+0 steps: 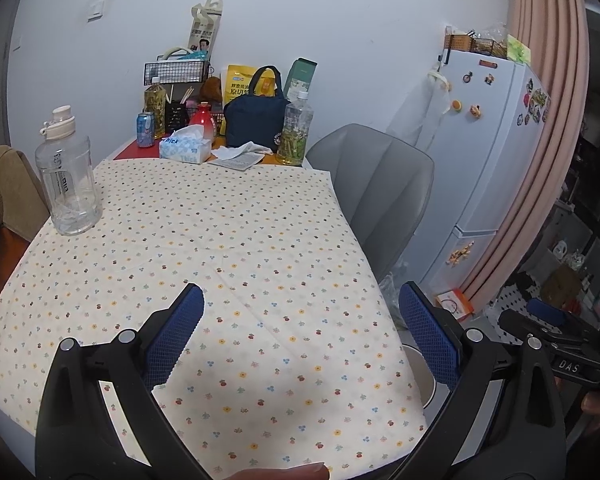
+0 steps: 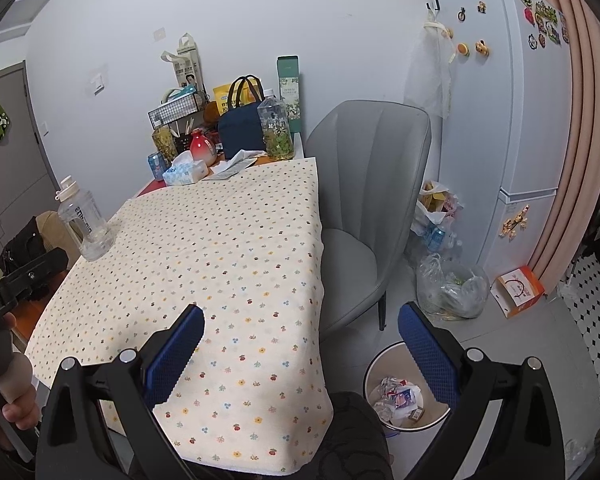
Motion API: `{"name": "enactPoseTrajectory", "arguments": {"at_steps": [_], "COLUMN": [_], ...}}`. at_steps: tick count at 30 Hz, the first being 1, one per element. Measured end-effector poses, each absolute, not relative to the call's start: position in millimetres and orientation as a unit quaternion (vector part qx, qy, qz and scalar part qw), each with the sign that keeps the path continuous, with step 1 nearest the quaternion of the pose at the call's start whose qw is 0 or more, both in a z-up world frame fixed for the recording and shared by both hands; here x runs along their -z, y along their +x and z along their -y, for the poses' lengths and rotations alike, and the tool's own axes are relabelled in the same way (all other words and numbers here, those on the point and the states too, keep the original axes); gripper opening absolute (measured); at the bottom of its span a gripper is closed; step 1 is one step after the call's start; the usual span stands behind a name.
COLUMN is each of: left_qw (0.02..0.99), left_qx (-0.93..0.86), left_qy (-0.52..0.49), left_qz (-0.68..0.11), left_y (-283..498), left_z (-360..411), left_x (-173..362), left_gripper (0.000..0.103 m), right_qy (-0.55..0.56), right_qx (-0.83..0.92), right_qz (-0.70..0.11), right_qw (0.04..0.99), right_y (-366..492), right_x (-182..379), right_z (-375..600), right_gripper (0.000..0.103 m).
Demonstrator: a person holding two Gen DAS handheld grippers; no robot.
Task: Collect trash
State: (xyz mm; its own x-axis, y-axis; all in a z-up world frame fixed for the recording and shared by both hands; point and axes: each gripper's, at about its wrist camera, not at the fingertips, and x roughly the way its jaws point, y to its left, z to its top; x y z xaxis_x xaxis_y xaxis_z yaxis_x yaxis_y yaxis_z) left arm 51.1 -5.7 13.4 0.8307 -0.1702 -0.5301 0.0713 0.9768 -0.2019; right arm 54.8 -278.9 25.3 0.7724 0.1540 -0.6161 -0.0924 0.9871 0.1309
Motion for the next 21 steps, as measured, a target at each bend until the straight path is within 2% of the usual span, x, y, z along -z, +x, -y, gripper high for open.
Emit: {"name": "enactPoseTrajectory", "arguments": {"at_steps": [21], "left_qw": [0.953], "left_qx": [0.056], "left_qy": [-0.086], "left_qz": [-0.286], "left_y": [52.4], "left_z": [1.6], "left_x": [-11.4], "left_gripper": [0.097], "right_qy": [0.050], "right_qx": [-0.065], "right_qz": [-0.333], "right_qw": [0.939], "right_y": [52.9], "right_x": [-19.9], "right_z": [275.1], "right_gripper": [0.095]}}
